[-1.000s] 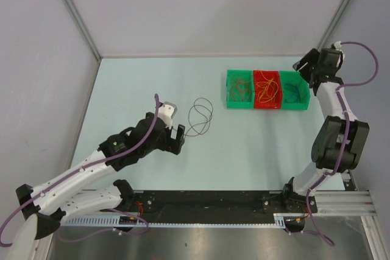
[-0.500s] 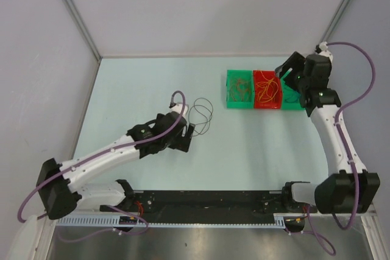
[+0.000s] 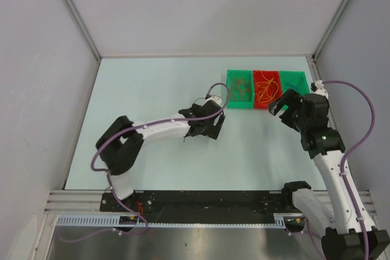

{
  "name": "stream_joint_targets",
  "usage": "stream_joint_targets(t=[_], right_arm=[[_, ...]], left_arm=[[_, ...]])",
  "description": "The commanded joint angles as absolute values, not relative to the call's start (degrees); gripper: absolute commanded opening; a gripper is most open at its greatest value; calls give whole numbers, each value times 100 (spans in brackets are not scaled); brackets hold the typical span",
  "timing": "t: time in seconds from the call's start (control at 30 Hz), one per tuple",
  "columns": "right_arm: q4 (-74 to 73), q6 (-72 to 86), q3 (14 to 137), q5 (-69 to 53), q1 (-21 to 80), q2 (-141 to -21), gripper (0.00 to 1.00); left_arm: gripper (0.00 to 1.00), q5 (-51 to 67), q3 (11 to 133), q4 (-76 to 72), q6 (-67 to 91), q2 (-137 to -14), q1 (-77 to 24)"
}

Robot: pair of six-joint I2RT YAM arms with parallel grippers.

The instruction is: Untangle the cables

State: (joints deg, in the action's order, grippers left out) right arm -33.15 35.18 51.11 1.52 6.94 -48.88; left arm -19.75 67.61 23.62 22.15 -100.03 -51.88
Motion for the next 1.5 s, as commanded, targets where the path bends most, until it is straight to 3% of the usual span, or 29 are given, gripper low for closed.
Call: stream_joint_targets(t=[0.0, 0.27, 0.63, 0.77, 0.8, 0.9, 1.47], right_arm=[[-3725, 3498, 5168, 185, 545, -4334, 92], [-3929, 3454, 5159, -167, 510, -4096, 92], [-3946, 3366, 5159, -290, 510, -4069, 91], [-3946, 3349, 5150, -290, 501, -4043, 91], [-3955, 3340, 5150, -290, 501, -4026, 91], [-3990, 3331, 5150, -264, 501, -4008, 91], [-4087, 3419, 5027, -185, 492, -3709, 91]], left_arm=[[96, -1986, 7478, 1995, 1864, -10659, -5177], [90, -2092, 8200, 2100, 1626, -11452, -5098], [62, -2145, 8130, 2075, 1644, -11698, -4940], [39, -2145, 8016, 2057, 1679, -11690, -4904], [23, -2171, 7972, 2057, 1679, -11663, -4896], [0, -2206, 7945, 2083, 1687, -11611, -4878], [0, -1750, 9534, 3717, 1802, -10451, -4878]])
